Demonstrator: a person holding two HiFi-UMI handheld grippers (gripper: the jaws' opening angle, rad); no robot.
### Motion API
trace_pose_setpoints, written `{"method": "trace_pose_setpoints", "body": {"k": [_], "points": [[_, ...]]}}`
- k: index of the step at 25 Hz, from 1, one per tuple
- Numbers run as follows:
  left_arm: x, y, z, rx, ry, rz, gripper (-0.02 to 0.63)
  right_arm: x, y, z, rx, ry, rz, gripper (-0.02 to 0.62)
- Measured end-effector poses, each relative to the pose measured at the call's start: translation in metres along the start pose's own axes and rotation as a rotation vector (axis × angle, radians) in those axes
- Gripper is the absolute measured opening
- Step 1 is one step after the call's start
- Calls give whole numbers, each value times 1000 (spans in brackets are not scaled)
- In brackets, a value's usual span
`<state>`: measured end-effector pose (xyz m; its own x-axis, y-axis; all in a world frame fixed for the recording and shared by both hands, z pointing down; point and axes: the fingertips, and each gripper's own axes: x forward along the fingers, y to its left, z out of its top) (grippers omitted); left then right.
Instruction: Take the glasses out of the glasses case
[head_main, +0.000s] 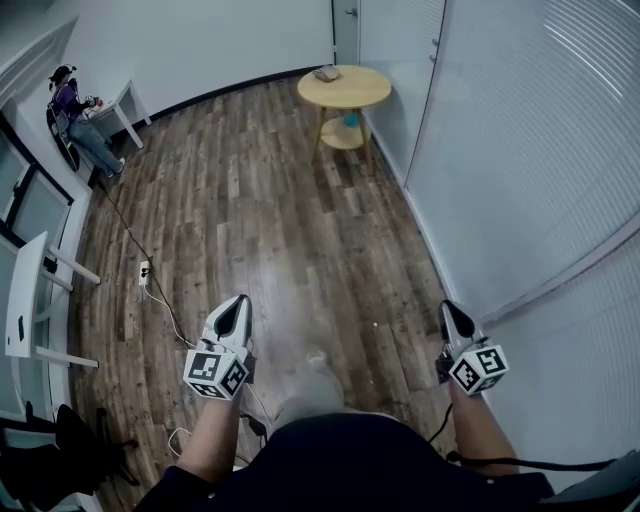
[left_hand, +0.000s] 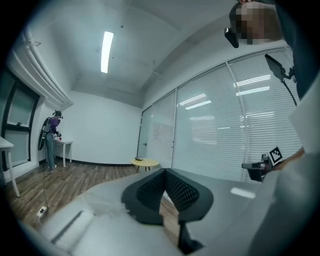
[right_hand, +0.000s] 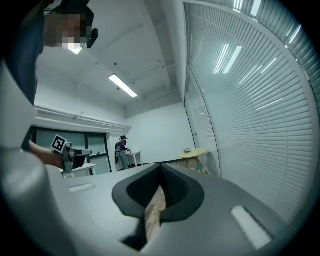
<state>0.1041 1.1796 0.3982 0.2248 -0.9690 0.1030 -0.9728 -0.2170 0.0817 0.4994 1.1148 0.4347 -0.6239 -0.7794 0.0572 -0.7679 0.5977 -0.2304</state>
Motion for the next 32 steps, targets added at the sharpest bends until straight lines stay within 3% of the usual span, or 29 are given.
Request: {"method": "trace_pose_setpoints", "body": {"k": [3, 6, 11, 17, 21, 25, 27, 29, 32], "points": [[28, 13, 19, 5, -35, -2, 6, 27, 5, 5, 40, -10, 18, 9], [65, 27, 37, 24, -52, -26, 6, 57, 2, 11, 13, 2, 40, 9], [139, 65, 51, 21, -38, -35, 6, 118, -26, 24, 38, 3, -6, 9], [216, 101, 68, 96, -26, -93, 6, 199, -42, 40, 10, 19, -5, 9], [264, 138, 72, 60, -19, -100, 6, 262, -53, 47, 20, 22, -2, 9], [302, 176, 87, 52, -40, -114, 6, 318, -50, 81, -6, -43, 11, 9], [321, 191, 96, 10, -64, -116, 6, 335, -47, 91, -16, -66, 11, 9], [340, 196, 107, -19, -106, -132, 6, 346, -51, 90, -24, -61, 5, 9], [368, 188, 111, 25, -130, -178, 6, 361, -73, 76, -3, -44, -18, 9]]}}
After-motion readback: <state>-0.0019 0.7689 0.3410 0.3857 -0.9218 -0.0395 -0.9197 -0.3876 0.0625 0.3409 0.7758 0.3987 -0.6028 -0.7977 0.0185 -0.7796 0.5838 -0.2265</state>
